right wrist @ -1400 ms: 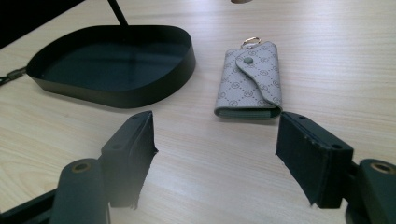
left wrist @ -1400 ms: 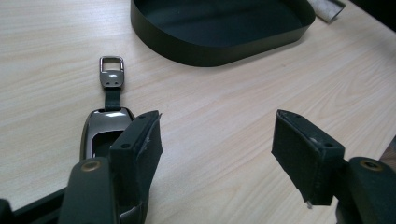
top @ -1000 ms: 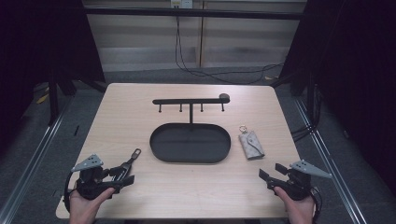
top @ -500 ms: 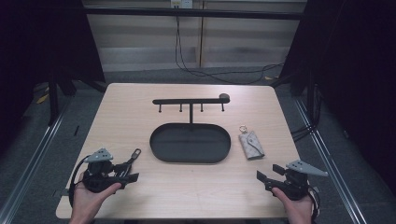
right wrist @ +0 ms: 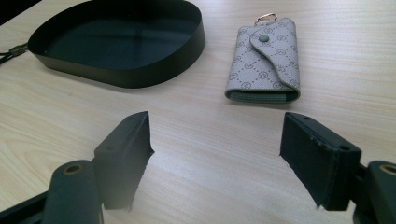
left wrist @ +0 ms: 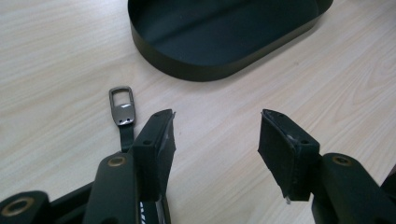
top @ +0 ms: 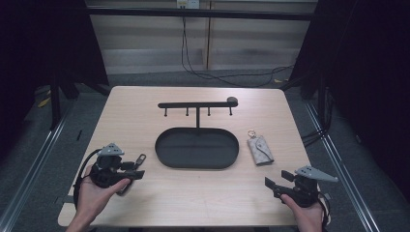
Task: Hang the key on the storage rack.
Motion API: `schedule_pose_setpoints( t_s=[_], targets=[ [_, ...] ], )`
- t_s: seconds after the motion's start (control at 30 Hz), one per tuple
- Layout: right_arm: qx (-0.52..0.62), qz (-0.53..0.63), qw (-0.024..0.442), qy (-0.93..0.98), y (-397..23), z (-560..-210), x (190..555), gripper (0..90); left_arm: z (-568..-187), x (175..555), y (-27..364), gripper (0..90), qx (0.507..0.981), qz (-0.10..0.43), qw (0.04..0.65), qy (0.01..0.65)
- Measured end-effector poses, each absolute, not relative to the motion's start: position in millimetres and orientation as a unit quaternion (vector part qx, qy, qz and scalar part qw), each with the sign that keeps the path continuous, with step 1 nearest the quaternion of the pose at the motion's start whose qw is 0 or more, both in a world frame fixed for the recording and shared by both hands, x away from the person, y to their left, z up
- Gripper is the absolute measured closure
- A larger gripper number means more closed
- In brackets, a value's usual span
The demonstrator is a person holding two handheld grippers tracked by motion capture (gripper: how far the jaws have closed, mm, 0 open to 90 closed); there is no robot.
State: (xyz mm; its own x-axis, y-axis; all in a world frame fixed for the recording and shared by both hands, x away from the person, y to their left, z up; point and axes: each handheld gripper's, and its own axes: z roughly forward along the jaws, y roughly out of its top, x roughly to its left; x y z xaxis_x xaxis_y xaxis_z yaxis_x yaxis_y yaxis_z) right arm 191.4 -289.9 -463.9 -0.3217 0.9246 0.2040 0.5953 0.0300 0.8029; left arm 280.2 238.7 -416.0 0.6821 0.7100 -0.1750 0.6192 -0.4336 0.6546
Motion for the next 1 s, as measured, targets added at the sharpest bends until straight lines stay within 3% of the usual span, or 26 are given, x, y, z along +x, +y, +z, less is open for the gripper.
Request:
schedule_pose_setpoints(
  t_s=[1.0],
  targets=[
    [0.550,0.422,0.190,0.695,-288.8,-464.2,191.9,24.6,-414.2,329.6,226.5,56.8,0.877,0.054,0.240,0.413]
  ],
)
